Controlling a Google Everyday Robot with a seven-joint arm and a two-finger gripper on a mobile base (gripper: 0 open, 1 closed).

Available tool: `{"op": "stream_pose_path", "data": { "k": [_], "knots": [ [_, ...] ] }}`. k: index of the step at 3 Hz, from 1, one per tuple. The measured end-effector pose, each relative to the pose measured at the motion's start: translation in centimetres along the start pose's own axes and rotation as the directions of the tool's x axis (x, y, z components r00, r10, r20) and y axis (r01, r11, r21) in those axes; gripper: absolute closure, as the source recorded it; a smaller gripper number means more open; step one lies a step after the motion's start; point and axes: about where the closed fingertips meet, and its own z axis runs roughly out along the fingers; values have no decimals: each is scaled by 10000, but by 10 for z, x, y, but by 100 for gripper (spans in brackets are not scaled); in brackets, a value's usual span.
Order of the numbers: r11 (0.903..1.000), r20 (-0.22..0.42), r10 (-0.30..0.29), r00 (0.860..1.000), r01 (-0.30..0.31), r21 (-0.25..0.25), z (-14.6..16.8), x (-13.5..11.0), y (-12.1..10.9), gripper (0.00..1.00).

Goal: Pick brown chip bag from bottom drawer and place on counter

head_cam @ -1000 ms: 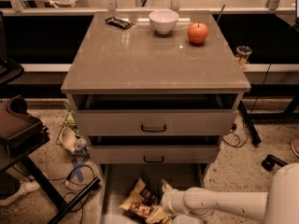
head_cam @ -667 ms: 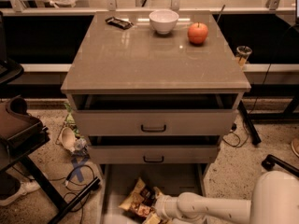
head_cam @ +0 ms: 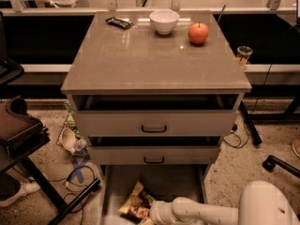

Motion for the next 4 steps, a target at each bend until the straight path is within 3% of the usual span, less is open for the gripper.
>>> {"op": "stream_pose_path", "data": {
  "k": [1, 2, 3, 4],
  "knots": [
    [10000, 15, 41, 10000, -41, -10, 3, 2, 0, 41],
    [10000, 25, 48, 10000, -48, -49, 5, 2, 2, 72],
    [10000, 29, 50, 10000, -50, -66, 5, 1, 3, 95],
    [10000, 30, 50, 10000, -50, -66, 4, -1, 3, 100]
  ]
}}
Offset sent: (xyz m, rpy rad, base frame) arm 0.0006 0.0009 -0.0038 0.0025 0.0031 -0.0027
